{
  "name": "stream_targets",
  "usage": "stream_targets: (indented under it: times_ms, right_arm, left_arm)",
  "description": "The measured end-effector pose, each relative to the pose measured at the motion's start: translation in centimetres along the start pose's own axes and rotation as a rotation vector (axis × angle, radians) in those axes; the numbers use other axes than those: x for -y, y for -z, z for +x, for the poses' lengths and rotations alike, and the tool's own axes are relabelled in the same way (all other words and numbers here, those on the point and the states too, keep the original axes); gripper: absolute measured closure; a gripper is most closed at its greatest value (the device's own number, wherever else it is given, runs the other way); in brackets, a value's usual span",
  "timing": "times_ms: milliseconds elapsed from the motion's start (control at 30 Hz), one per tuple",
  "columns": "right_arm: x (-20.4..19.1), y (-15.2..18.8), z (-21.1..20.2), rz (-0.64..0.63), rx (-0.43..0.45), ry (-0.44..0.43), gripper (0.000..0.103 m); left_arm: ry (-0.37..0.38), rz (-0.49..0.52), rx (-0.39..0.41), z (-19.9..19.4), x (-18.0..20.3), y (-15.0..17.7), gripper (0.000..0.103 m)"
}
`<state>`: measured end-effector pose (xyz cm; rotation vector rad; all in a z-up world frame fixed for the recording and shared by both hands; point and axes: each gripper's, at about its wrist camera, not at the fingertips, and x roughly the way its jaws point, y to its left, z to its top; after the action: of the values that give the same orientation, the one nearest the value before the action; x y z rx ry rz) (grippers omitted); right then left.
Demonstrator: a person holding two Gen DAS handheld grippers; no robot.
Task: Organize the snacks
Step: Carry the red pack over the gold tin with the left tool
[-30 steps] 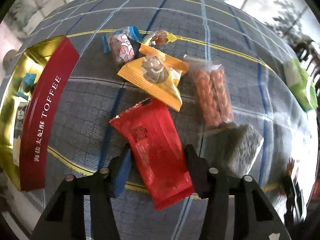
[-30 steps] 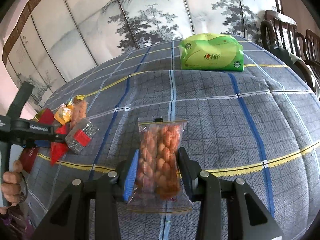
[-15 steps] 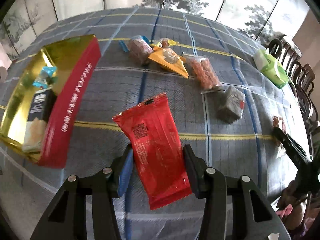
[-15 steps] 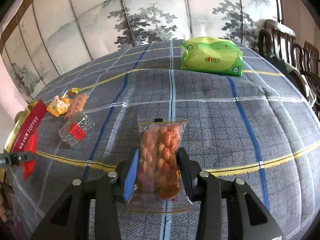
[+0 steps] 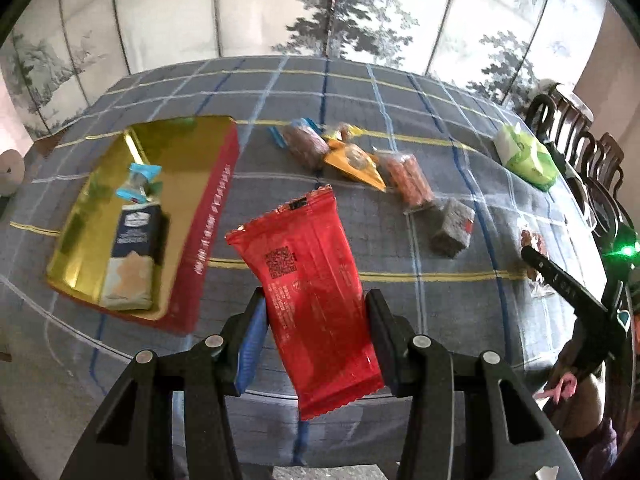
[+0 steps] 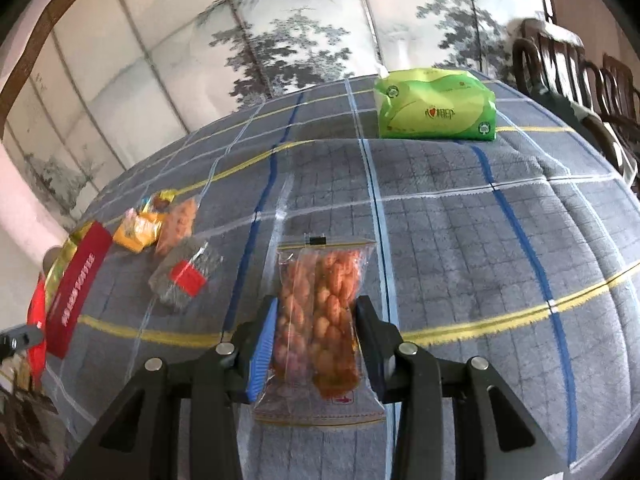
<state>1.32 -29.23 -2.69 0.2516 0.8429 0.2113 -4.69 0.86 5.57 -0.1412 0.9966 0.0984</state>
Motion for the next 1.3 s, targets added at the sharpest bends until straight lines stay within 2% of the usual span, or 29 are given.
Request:
stream_targets:
  times_ms: [200, 600, 933, 1167, 1300]
  right_arm:
    - [0.0, -1.8, 1.8, 0.019, 0.001, 0.056, 0.063]
    - [-1.4, -2.1, 3.1, -0.042, -0.011, 0.140, 0.063]
    - [-1.8, -2.0, 3.2, -0.058, -0.010, 0.170, 0.063]
    - [-2.1, -1.9, 3.2, -0.064, -0.011, 0.187, 0.063]
    - [-2.2, -2.0, 3.4, -0.064, -0.012, 0.193, 0.063]
  left_arm:
    - [-0.045, -0.011, 0.032, -0.8, -2.0, -0.7, 0.058]
    - [-0.122, 0.010, 0.068, -0.1, -5.3, -2.0, 0.058]
    - [-0.166, -0.014, 0.031, 1.8, -10.2, -3.4, 0.058]
    - [-0.174, -0.090, 0.005, 2.2, -15.3, -5.1, 0.058]
    - [-0.212, -0.101, 0.002, 2.7, -17.3, -6.4, 0.058]
